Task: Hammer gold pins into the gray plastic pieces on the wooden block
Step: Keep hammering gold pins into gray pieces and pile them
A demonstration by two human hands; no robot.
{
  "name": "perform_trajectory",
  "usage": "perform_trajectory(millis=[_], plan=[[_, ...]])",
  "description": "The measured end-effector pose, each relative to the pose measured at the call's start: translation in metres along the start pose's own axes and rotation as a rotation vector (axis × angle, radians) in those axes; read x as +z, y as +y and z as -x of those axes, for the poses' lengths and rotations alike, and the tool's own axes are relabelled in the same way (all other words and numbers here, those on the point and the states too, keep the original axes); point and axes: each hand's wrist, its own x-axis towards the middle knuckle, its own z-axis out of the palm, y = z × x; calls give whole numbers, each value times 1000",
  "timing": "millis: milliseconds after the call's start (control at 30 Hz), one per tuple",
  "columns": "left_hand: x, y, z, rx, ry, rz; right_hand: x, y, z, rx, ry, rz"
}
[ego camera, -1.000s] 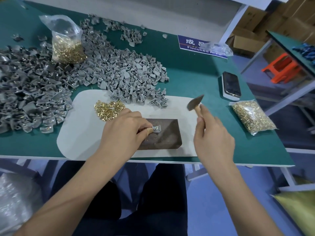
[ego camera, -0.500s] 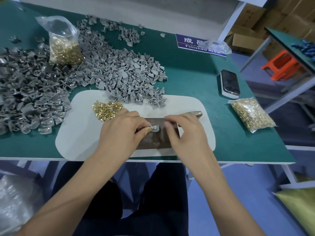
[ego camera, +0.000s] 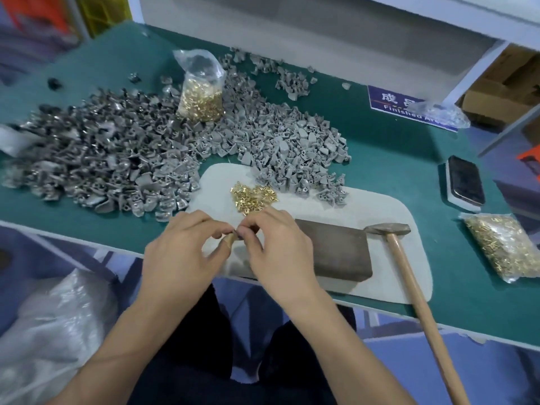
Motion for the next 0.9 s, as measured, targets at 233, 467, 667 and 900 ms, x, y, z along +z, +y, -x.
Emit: perform_trajectory(millis=[233,467,667,900], plan=[[-21,-54,7,-170,40,-150,64,-44,-24,-14,-145,13],[-28,-83,-10,-237,114,-183,99,-60,-54,-47,-89,-15],[-15,-92,-21,-307,234,-194,114,-64,-76,-28,-30,-12],[-11,-89,-15,-211,288,-151,97,-58,-63,-6,28,-234]])
